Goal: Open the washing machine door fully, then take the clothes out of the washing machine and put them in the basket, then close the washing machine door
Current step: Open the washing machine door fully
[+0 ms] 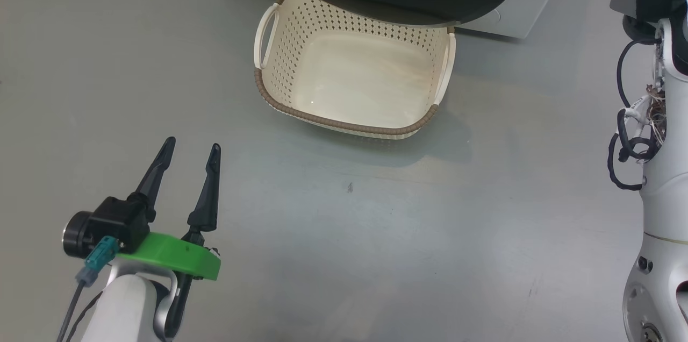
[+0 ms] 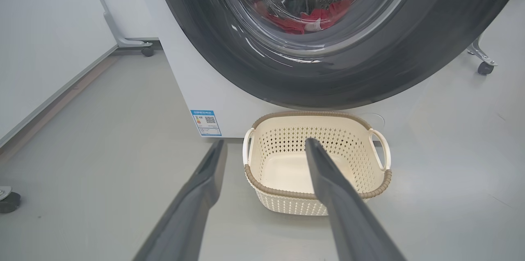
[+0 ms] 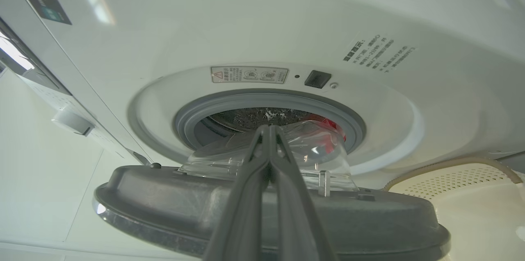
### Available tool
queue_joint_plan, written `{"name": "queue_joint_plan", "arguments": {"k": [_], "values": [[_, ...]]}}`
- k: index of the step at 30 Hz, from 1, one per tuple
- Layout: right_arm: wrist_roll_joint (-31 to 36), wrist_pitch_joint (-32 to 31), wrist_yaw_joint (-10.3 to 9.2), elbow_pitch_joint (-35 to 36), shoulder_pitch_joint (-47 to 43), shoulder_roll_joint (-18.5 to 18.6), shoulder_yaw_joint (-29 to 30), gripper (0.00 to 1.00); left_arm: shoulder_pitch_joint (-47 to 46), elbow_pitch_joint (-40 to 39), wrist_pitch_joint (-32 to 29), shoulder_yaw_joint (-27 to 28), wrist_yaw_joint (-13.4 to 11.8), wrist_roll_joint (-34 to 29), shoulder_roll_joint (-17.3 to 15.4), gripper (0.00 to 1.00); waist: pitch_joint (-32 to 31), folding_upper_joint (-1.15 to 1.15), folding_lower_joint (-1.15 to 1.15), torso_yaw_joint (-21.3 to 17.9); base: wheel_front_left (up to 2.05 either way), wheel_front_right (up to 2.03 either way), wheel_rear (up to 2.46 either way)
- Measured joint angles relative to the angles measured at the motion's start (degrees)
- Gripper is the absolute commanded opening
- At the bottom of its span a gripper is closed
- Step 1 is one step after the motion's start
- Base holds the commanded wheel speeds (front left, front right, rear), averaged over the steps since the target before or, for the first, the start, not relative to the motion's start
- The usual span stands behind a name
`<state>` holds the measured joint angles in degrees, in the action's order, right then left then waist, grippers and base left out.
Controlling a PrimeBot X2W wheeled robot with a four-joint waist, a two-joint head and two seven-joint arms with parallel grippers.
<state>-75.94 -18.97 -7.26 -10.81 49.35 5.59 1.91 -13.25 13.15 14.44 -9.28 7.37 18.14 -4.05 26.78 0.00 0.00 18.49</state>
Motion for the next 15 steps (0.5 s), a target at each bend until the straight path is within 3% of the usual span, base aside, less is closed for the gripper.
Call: {"name": "queue_joint_plan", "arguments": {"k": [15], "values": [[-7.1, -8.3, -0.05, -11.2, 6.4, -0.6, 2.1, 0.0, -0.4, 0.3, 0.0, -0.6, 0.0, -0.2, -0.1, 1.0, 0.4, 0.0, 0.0, 0.8, 0.0, 0.0, 0.0]]}}
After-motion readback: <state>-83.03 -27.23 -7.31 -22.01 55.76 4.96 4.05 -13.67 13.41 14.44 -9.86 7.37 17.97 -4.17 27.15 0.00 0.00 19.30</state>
